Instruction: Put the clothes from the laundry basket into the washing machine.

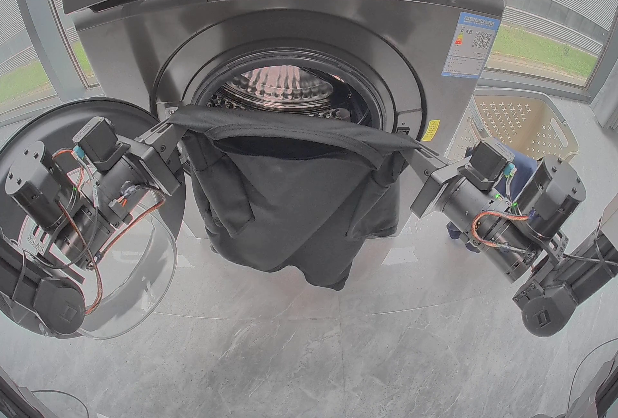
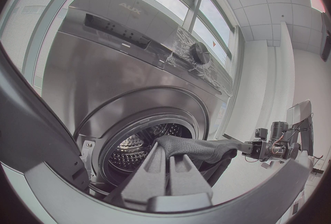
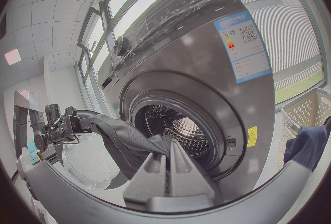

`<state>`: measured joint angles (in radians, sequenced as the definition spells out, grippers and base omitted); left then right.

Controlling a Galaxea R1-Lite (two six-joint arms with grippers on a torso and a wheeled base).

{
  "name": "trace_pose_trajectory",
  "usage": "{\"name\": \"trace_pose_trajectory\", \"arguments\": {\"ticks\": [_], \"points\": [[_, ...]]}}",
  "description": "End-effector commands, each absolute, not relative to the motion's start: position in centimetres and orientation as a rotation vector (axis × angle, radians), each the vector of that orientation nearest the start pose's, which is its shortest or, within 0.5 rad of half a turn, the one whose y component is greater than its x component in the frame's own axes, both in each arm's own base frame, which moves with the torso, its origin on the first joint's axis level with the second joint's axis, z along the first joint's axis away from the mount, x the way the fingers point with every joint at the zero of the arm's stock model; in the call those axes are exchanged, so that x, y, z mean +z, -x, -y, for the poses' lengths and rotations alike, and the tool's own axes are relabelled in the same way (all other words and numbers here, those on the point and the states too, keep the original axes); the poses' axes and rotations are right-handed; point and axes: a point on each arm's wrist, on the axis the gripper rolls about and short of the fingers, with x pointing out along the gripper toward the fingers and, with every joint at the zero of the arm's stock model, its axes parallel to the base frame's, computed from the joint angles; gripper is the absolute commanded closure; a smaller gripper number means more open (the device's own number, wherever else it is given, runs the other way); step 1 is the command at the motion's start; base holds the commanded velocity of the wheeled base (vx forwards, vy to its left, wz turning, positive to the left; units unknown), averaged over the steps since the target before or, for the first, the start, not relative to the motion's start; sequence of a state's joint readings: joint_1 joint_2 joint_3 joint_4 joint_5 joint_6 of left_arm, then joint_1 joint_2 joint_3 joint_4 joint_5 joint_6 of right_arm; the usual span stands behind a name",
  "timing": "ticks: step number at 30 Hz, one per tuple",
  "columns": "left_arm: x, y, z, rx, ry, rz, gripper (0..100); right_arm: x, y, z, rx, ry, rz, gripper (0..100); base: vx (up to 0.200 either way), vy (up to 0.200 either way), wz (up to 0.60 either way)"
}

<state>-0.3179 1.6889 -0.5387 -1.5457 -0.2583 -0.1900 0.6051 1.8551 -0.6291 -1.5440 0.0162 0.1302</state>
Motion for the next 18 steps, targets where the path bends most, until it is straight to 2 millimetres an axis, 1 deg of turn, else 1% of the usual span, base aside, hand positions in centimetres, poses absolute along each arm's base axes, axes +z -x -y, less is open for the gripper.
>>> {"name": "trace_pose_trajectory", "arguments": {"ticks": [1,6,12,13,18], "points": [[21.5,-24.8,8.9,-0.612,0.196,0.372,100,19.9,-24.9,-17.2,0.636,-0.235,0.324,100,0.000,0.000,0.00],[21.6,-24.8,8.9,-0.612,0.195,0.375,100,20.9,-24.2,-17.1,0.647,-0.245,0.353,100,0.000,0.000,0.00],[21.5,-24.7,9.0,-0.614,0.192,0.373,100,21.3,-24.2,-17.2,0.648,-0.252,0.370,100,0.000,0.000,0.00],[21.9,-24.3,9.0,-0.619,0.194,0.385,100,21.5,-24.3,-17.2,0.646,-0.254,0.376,100,0.000,0.000,0.00],[21.9,-24.0,9.2,-0.631,0.196,0.383,100,21.5,-24.3,-17.3,0.643,-0.254,0.375,100,0.000,0.000,0.00]]}}
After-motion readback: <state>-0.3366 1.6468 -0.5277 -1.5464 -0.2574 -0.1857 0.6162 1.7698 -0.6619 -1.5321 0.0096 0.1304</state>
